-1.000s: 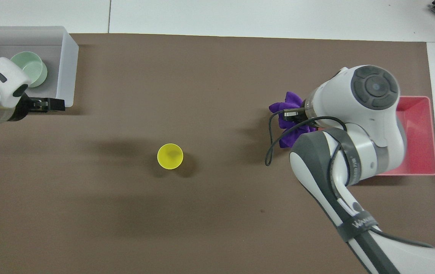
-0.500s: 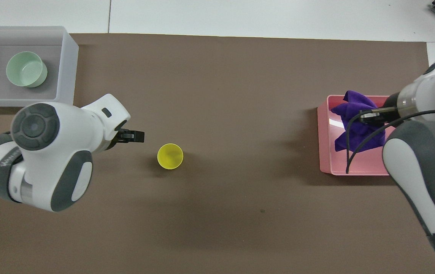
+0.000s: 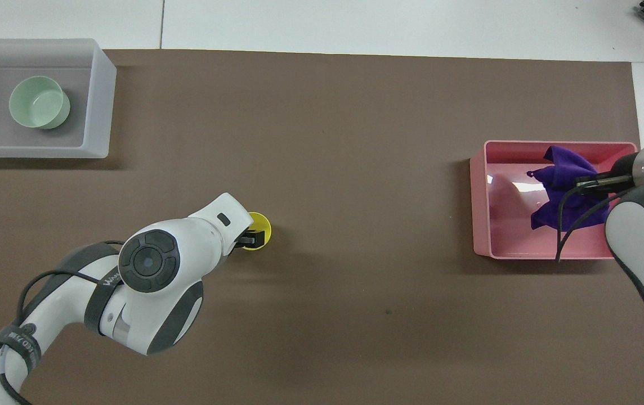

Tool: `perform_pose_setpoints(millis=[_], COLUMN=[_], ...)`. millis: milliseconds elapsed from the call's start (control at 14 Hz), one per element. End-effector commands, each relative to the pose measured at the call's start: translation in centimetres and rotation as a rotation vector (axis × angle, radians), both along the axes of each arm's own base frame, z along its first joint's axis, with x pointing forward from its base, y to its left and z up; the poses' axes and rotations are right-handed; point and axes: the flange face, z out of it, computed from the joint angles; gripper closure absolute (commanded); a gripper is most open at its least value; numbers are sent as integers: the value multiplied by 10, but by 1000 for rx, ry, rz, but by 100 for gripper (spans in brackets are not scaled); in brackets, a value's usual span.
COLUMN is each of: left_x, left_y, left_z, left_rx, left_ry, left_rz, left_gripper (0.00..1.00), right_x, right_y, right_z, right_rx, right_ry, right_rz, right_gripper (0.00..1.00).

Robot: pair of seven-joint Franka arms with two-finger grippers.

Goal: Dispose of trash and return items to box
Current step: 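Carry the cloth into the pink box while the left gripper reaches the cup, then carry the yellow cup into the clear box while the right gripper releases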

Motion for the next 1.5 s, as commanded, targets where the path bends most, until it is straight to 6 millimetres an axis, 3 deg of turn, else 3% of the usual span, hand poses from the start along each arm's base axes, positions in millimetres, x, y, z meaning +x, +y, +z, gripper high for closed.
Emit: perform_pose_setpoints(millis=[0, 71, 286, 500, 571, 714, 786, 929, 1143, 1286, 1429], left_x=[-10, -11, -7, 4, 10, 33, 44, 81, 125, 137, 168], left_y=[4, 4, 3, 8, 14, 42, 55, 98, 168, 208, 254], left_z=[-10, -12, -9, 10, 19, 45, 56, 83, 109, 114, 120], left_rx=[-14, -16, -22, -33, -36, -37, -38, -34, -1, 33, 65], left_ry=[-17, -11, -9, -33, -37, -49, -55, -115, -173, -190, -214], left_rz=[17, 39, 74, 79, 94, 155, 178, 180, 180, 148, 135], left_gripper=[73, 98, 100, 100, 100, 100, 100, 100, 100, 100, 100], right_x=[-17, -21, -24, -16, -14, -13, -12, -9, -2, 0, 0], right_y=[-9, -12, -13, -17, -17, -18, -18, -18, -8, 19, 49], right_z=[-37, -49, -83, -108, -113, -112, -111, -98, -56, -48, -40], right_rx=[-7, -6, 1, -3, -6, -5, -6, -8, -9, 5, 18], right_ry=[-12, -6, 41, 25, 13, 6, 5, -15, -62, -42, -38], right_rz=[11, 3, -5, -14, -12, -16, -16, -14, -35, -91, -148], right_gripper=[100, 100, 100, 100, 84, 8, 0, 0, 0, 0, 0])
